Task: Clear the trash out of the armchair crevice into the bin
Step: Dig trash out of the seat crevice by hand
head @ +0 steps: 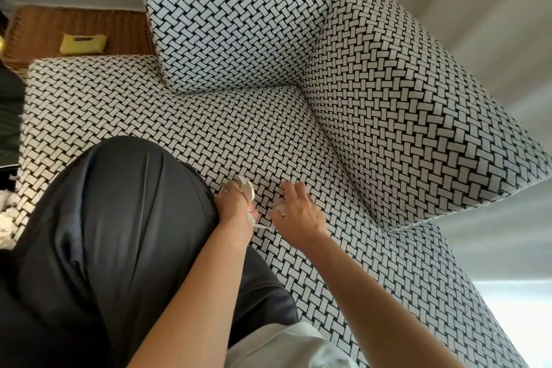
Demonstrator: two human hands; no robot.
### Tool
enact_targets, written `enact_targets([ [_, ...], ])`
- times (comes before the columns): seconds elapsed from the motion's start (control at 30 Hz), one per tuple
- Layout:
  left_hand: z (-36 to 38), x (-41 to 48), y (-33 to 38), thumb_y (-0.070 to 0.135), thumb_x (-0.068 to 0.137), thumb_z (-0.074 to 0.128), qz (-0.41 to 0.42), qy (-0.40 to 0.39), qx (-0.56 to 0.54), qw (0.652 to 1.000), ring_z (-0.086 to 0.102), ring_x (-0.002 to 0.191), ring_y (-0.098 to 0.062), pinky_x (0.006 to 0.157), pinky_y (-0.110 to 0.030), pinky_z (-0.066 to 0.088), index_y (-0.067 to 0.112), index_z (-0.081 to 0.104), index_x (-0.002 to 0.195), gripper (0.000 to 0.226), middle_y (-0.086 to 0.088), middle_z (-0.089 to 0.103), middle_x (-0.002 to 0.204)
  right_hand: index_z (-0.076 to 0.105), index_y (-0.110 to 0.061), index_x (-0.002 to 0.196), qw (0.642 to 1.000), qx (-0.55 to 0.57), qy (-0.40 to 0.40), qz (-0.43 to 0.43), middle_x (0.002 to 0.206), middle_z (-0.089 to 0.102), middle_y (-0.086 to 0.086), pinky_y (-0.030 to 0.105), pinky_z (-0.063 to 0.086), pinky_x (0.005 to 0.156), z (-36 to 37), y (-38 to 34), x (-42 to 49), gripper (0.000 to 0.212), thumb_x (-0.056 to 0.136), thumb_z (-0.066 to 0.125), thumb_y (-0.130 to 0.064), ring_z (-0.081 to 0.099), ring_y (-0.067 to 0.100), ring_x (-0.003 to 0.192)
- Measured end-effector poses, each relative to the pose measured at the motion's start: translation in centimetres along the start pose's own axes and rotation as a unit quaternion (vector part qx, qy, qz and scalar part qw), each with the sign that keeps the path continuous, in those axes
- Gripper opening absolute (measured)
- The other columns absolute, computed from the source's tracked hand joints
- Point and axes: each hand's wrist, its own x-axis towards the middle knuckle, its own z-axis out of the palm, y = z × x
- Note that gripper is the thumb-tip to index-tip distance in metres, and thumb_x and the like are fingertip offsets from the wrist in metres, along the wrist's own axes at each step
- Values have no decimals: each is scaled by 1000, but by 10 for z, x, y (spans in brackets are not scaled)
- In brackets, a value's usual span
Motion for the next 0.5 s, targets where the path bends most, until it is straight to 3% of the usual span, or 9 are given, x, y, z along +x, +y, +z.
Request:
enact_targets([
  [0.03,-1,-1,0,19,93,37,4,-5,-3,1000,31,42,-14,48,-17,51,15,61,89,25,-7,53,73,27,-20,127,1000,-11,1,-10,123,33,4,32,50,73,1,-1,-2,43,89,42,-33,47,18,99],
  [0.07,-3,0,1,20,93,38,10,-7,-7,1000,29,39,-12,34,-12,36,15,54,74,25,-4,43,62,26,-21,128,999,-27,9,-22,123,33,4,33,50,74,3,-2,-4,47,88,42,-37,44,19,102],
  [0.1,-3,-3,2,20,94,39,13,-8,-12,1000,28,37,-11,31,-11,26,14,48,68,28,-2,37,57,26,-22,128,998,-48,20,-36,123,33,3,34,50,76,7,0,-5,49,87,42,-43,43,18,104],
  [0.2,-4,-3,13,21,95,35,6,-15,-10,1000,27,41,-11,31,-12,20,14,41,64,32,-1,34,54,30,-21,123,985,-143,46,-87,117,38,3,36,51,79,24,7,-5,49,88,37,-54,43,19,103],
  [0.27,-4,-1,24,21,96,31,-3,-26,2,1000,27,42,-12,31,-15,21,15,39,64,33,-1,33,55,45,-16,111,974,-162,95,-126,102,50,2,29,53,64,36,11,0,39,92,38,-49,52,15,86],
  [0.37,-9,-6,39,20,96,34,17,-32,43,998,32,38,-12,34,-19,24,14,39,63,34,-1,36,49,59,-15,76,959,-106,159,-210,69,58,-2,13,34,34,43,15,5,15,86,59,-26,45,6,44],
  [0.43,-12,-14,48,22,97,32,42,-87,70,993,33,40,-13,39,-22,26,21,41,70,28,-2,35,53,58,-15,67,964,-41,180,-192,58,54,-5,9,23,30,40,16,12,27,90,52,-27,35,3,34],
  [0.5,-15,-18,57,21,98,27,29,-135,90,986,30,39,-12,37,-20,24,29,38,89,16,-3,30,58,55,-13,64,967,60,205,-142,50,44,-8,10,21,30,32,5,21,38,96,41,-29,33,5,32],
])
